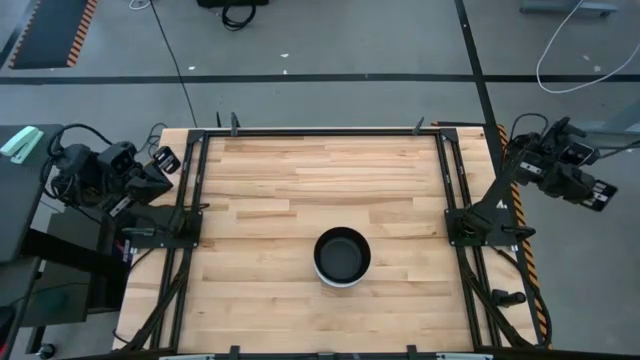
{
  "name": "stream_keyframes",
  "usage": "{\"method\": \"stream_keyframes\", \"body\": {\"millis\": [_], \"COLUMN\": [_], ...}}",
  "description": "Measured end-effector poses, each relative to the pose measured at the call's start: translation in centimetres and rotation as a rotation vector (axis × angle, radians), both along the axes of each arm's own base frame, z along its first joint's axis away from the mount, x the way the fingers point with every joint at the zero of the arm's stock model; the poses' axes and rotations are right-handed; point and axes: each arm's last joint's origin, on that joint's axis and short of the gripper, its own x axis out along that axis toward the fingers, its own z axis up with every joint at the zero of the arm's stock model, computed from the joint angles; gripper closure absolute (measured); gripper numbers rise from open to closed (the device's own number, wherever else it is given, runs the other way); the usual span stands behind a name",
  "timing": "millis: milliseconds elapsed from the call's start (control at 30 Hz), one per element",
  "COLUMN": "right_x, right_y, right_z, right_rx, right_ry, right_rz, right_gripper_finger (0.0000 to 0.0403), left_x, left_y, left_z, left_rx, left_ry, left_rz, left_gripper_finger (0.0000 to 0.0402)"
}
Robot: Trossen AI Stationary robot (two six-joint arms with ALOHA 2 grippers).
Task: Nest bowls inside each other
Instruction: Return to Home Position
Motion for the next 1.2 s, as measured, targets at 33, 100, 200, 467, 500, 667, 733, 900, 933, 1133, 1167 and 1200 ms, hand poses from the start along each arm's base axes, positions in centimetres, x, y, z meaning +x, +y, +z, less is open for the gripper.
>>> {"method": "stream_keyframes", "body": {"millis": [33,100,200,467,500,667,733,900,933,1133,1167,1200], "right_x": [-0.1,-0.4,-0.4,-0.7,-0.8,-0.6,-0.5,0.0,0.0,0.6,0.7,0.8], "right_y": [-0.2,-0.5,-0.6,-1.0,-1.1,-0.9,-0.7,-0.2,-0.1,0.7,0.8,0.9], "right_z": [-0.3,-0.9,-1.7,-3.2,-3.4,-4.6,-5.1,-6.3,-6.5,-8.2,-8.5,-8.8], "right_rx": [0.01,0.026,0.036,0.048,0.054,0.073,0.083,0.1,0.114,0.145,0.153,0.162], "right_ry": [-0.008,-0.022,-0.015,-0.031,-0.039,-0.058,-0.066,-0.076,-0.087,-0.104,-0.111,-0.118], "right_rz": [-0.001,-0.003,-0.013,-0.033,-0.036,-0.038,-0.038,-0.034,-0.033,-0.025,-0.025,-0.025], "right_gripper_finger": [0.0354,0.0354,0.0354,0.0354,0.0354,0.0354,0.0354,0.0354,0.0354,0.0354,0.0354,0.0354], "left_x": [-0.2,-0.7,-1.3,-2.0,-2.0,-1.8,-1.5,-0.6,-0.3,1.5,1.8,2.0], "left_y": [0.1,0.3,0.5,0.7,0.7,0.7,0.6,0.4,0.3,-0.2,-0.3,-0.4], "left_z": [-0.4,-1.2,-2.2,-4.5,-4.8,-6.4,-6.8,-7.7,-8.1,-10.6,-11.1,-11.4], "left_rx": [0.0,-0.011,-0.023,-0.036,-0.037,-0.05,-0.055,-0.075,-0.077,-0.093,-0.099,-0.107], "left_ry": [-0.003,-0.012,-0.03,-0.052,-0.054,-0.07,-0.069,-0.073,-0.076,-0.111,-0.102,-0.101], "left_rz": [0.012,0.029,0.041,0.052,0.052,0.057,0.054,0.043,0.042,0.039,0.034,0.028], "left_gripper_finger": [0.0369,0.0365,0.0362,0.0369,0.0371,0.0373,0.037,0.0363,0.0362,0.0366,0.0367,0.0369]}}
